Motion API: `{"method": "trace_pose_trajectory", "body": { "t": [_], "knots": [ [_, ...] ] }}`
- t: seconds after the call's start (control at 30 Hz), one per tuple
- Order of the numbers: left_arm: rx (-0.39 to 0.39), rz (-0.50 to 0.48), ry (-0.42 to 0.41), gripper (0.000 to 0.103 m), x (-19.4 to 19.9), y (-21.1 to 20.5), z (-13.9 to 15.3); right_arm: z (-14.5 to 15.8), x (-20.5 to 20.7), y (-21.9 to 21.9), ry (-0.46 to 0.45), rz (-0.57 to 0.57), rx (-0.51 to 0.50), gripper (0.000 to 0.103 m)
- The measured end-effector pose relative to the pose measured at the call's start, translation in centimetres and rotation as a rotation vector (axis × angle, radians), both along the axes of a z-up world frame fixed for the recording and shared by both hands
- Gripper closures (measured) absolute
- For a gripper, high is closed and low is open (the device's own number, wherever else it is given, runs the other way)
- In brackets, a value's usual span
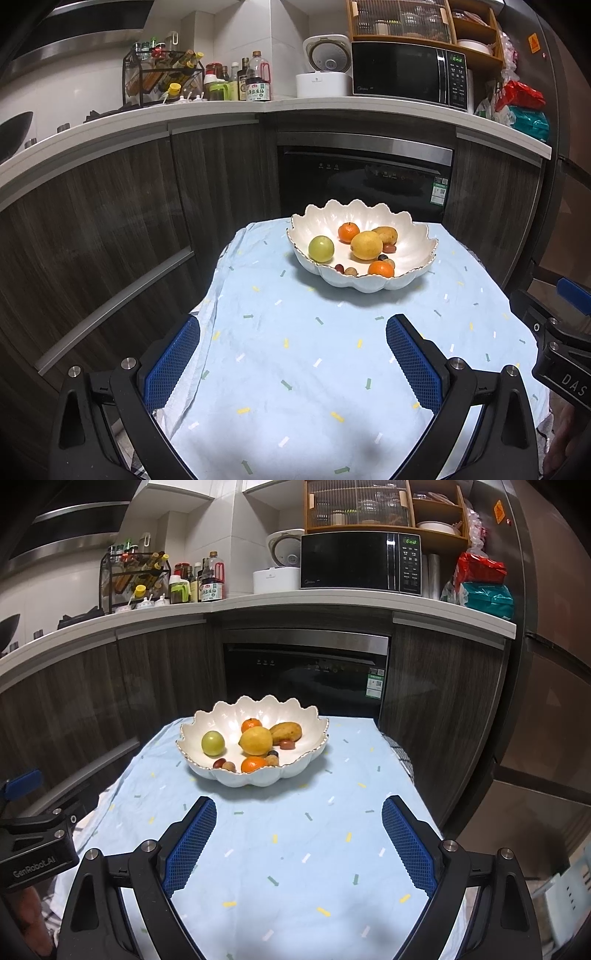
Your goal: Organize fruits
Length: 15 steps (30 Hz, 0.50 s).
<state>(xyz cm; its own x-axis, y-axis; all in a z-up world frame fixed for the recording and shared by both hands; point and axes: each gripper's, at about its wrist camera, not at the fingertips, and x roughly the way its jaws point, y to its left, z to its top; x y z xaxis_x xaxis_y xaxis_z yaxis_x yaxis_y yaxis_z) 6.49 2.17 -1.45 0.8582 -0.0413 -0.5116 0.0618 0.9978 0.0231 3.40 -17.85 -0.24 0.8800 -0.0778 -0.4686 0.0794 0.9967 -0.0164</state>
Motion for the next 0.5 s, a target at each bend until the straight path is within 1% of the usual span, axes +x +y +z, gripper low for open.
{"method": "trace_pose_trajectory", "body": {
  "t": [0.5],
  "knots": [
    [0.012,-0.002,-0.008,0.0,0.01,-0.04,-0.17,-0.17,0.04,-0.3,-0.003,-0.007,0.004,0.011]
  ]
}}
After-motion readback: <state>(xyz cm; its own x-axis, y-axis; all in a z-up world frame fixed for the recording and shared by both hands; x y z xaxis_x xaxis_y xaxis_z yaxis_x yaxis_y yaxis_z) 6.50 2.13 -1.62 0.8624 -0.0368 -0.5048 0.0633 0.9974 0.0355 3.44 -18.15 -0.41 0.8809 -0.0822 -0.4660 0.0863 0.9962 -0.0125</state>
